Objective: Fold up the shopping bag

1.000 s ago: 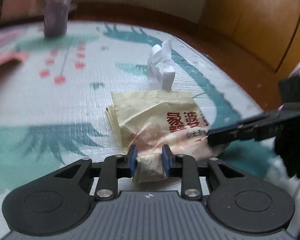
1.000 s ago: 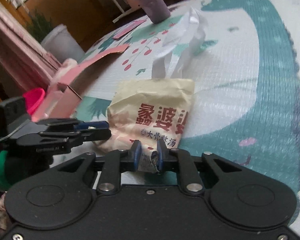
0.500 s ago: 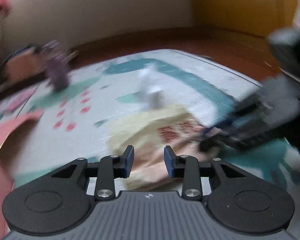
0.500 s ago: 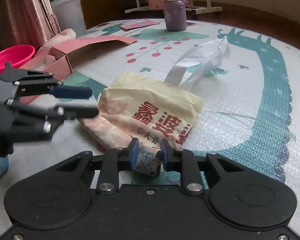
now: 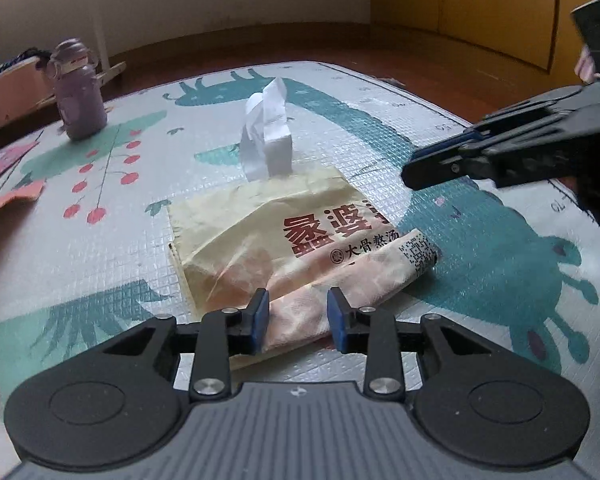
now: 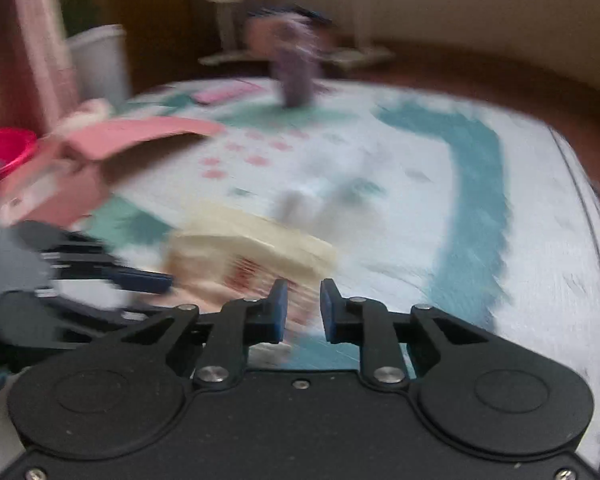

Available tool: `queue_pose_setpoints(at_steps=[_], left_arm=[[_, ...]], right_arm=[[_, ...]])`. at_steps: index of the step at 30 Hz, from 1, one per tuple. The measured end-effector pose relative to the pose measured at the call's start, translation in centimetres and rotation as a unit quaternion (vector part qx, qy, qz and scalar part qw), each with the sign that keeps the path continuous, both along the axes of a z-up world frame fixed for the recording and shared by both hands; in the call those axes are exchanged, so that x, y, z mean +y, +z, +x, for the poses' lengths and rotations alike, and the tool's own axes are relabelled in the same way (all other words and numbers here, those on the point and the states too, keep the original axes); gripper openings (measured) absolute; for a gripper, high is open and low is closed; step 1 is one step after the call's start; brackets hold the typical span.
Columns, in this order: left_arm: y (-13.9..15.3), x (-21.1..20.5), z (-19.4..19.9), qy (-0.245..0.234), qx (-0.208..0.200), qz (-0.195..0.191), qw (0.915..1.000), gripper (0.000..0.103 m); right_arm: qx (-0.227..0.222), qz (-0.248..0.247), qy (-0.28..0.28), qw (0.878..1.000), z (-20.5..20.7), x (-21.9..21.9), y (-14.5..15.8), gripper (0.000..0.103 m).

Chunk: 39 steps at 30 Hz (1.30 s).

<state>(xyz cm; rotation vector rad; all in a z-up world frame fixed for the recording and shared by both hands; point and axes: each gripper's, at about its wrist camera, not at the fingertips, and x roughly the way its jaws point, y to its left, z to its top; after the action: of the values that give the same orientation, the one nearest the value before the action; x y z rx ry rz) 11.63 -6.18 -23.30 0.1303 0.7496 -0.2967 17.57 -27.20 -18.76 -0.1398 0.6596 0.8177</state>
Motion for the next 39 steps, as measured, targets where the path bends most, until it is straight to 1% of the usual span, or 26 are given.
queue_pose_setpoints(at_steps=[2,3,4,5,8,9,11,13,15,16,18,20,23,24,25,26,27,28,30,33,36,39], left_arm=[[0.0,-0.1,0.0,0.005,0.002,-0.005,1.0,0.031],[0.0,0.0,-0.1,0.006,0.002,-0.008,0.9999,0.031],[0.0,0.1,-0.1,0.008,0.002,-0.01,0.9999,0.031],[-0.1,0.2,-0.2,0.009,0.0,-0.015,0.9998,0.032],[-0.3,0.9,-0.3,0.0,-0.004,-0.033,0.9995,0.032],[-0.2,1.1,-0.2,-0.005,-0.002,-0.034,0.9994,0.032],[-0.2,1.4,-0.1,-0.016,0.0,-0.035,0.9993,0.031],[-0.2,1.6,-0.5,-0.019,-0.006,-0.025,0.9995,0.031],[-0.4,1.7,-0.7,-0.017,-0.011,-0.028,0.9994,0.031],[-0.4,1.8,-0.8,-0.016,-0.014,-0.03,0.9993,0.031],[-0.2,2.0,-0.4,-0.014,-0.003,-0.039,0.9991,0.031],[-0.2,2.1,-0.3,-0.016,0.0,-0.039,0.9991,0.031],[0.1,1.7,0.0,-0.023,0.006,-0.023,0.9994,0.031],[0.1,1.6,0.0,-0.025,0.008,-0.021,0.9994,0.031],[0.2,1.6,0.1,-0.026,0.01,-0.019,0.9994,0.031],[0.1,1.7,0.1,-0.027,0.011,-0.022,0.9993,0.031],[0.1,1.8,0.1,-0.027,0.011,-0.025,0.9993,0.031],[0.1,1.8,0.1,-0.027,0.011,-0.025,0.9992,0.031],[0.1,1.8,0.1,-0.032,0.012,-0.022,0.9992,0.031],[0.2,1.9,0.2,-0.038,0.015,-0.021,0.9989,0.031],[0.2,2.1,0.4,-0.05,0.018,-0.021,0.9983,0.031],[0.2,2.2,0.3,-0.074,0.015,-0.011,0.9971,0.031]], right_arm=[[0.002,-0.032,0.049,0.998,-1.1,2.0,-1.2,0.014],[0.013,-0.044,0.057,0.997,-1.0,2.5,-2.0,0.013],[0.026,-0.039,0.051,0.998,-0.6,2.2,-2.6,0.005],[0.036,-0.025,0.042,0.998,0.0,1.8,-3.0,0.0],[0.069,0.008,0.027,0.997,1.0,0.5,-3.6,0.0],[0.069,0.01,0.027,0.997,1.0,0.4,-3.8,0.0],[0.067,0.008,0.029,0.997,0.8,0.4,-3.8,0.0],[0.068,0.002,0.03,0.997,0.5,0.4,-3.8,0.0],[0.064,-0.008,0.03,0.997,0.2,0.4,-3.7,0.0],[0.058,-0.013,0.032,0.998,0.1,0.6,-3.6,0.0],[0.044,-0.028,0.036,0.998,0.0,1.4,-3.3,0.0],[0.024,-0.046,0.043,0.998,-0.5,1.9,-3.1,0.0],[-0.019,-0.081,0.061,0.995,-1.4,2.8,-2.7,0.0],[-0.036,-0.089,0.069,0.993,-1.8,3.0,-2.5,0.004],[-0.056,-0.089,0.08,0.991,-2.1,3.1,-2.2,0.011],[-0.073,-0.089,0.088,0.989,-2.4,3.2,-2.0,0.015],[-0.085,-0.091,0.095,0.988,-2.6,3.3,-1.9,0.024],[-0.096,-0.098,0.101,0.985,-2.7,3.4,-1.8,0.03],[-0.12,-0.139,0.133,0.974,-3.2,3.9,-2.5,0.03],[-0.139,-0.17,0.189,0.957,-3.8,3.9,-3.3,0.03],[-0.157,-0.179,0.215,0.947,-3.9,3.8,-3.5,0.03],[-0.156,-0.175,0.225,0.946,-3.8,3.6,-3.4,0.03]])
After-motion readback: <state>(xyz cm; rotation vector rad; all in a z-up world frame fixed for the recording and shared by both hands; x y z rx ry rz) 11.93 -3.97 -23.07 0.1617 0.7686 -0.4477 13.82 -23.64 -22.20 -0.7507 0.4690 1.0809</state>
